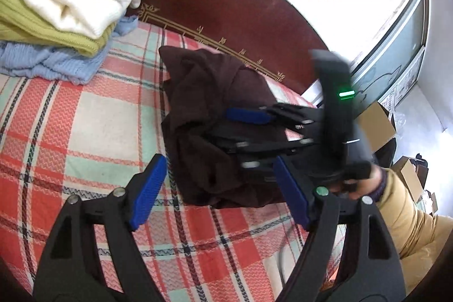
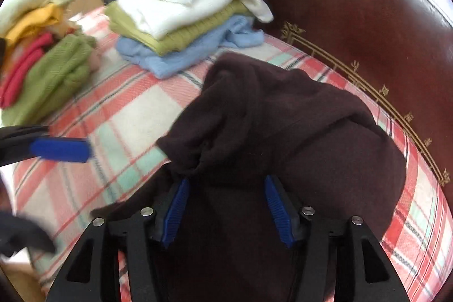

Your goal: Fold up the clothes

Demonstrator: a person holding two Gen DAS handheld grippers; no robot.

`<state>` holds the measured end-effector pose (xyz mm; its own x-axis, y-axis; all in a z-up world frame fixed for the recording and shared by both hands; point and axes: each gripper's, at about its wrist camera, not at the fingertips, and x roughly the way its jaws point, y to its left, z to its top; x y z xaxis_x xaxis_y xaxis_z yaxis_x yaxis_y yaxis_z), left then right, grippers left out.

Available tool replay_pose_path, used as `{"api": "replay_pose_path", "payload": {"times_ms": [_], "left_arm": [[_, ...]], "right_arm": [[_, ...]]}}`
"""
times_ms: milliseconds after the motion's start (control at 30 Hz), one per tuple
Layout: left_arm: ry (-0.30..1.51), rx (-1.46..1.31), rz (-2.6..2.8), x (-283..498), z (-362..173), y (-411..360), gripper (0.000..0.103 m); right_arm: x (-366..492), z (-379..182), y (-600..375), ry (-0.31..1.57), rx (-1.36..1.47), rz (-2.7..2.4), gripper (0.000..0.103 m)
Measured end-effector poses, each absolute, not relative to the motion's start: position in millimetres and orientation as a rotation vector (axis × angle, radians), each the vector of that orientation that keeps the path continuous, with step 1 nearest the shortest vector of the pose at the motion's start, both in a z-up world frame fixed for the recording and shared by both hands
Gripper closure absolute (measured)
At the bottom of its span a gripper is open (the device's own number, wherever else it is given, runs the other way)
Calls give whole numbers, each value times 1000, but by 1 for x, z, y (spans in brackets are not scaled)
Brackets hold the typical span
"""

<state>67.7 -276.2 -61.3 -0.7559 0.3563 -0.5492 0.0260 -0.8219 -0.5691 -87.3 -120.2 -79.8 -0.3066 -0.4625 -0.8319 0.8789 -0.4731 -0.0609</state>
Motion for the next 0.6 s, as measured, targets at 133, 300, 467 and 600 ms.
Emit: {"api": "replay_pose_path", "payload": {"times_ms": [133, 300, 467, 600], "left_arm": [[-870, -1031, 2644, 54, -67, -281, 12], [-905, -1140, 2535, 35, -82, -275, 11], [-940, -1290, 2430, 14, -105, -264, 11], [-945, -1268, 2408, 9, -103, -258, 2]], "right_arm": [[-99, -40, -59, 340, 947, -1887, 23], [-145, -21, 20, -76, 1026, -1941, 16], [-193, -65, 53, -348, 1231, -1909, 13], [-214, -92, 46, -500, 1293, -1812, 13]]}}
